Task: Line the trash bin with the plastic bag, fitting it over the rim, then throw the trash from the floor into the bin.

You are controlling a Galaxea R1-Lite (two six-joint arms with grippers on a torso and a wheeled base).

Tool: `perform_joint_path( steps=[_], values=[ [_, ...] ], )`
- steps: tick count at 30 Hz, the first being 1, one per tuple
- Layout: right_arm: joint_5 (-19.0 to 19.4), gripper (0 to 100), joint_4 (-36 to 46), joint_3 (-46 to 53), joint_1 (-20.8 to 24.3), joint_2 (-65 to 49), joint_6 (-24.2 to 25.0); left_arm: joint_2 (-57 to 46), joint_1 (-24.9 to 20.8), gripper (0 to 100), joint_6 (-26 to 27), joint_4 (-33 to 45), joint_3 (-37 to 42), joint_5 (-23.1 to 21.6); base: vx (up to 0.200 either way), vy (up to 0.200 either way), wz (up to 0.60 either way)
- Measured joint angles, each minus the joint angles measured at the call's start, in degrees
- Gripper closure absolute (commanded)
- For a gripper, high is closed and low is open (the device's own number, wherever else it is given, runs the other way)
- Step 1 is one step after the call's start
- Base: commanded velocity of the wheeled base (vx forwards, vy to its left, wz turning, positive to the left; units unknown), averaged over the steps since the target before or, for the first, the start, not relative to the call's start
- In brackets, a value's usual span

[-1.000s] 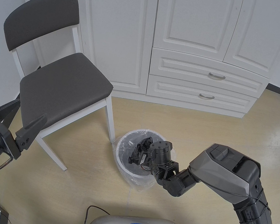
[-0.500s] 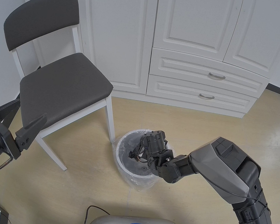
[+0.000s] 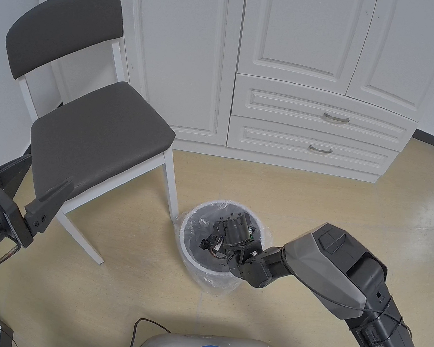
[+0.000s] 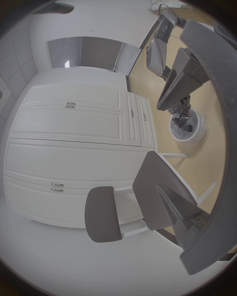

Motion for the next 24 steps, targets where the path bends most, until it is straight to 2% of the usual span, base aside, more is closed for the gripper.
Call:
perform_joint_path(
  steps=[24],
  values=[
    [-0.1,100,0.6,-1.1,0.3,2.2,-0.3,0.1,0.0,0,0.1,-0.2,0.3,0.0,0.000,0.000,0.00]
  ],
)
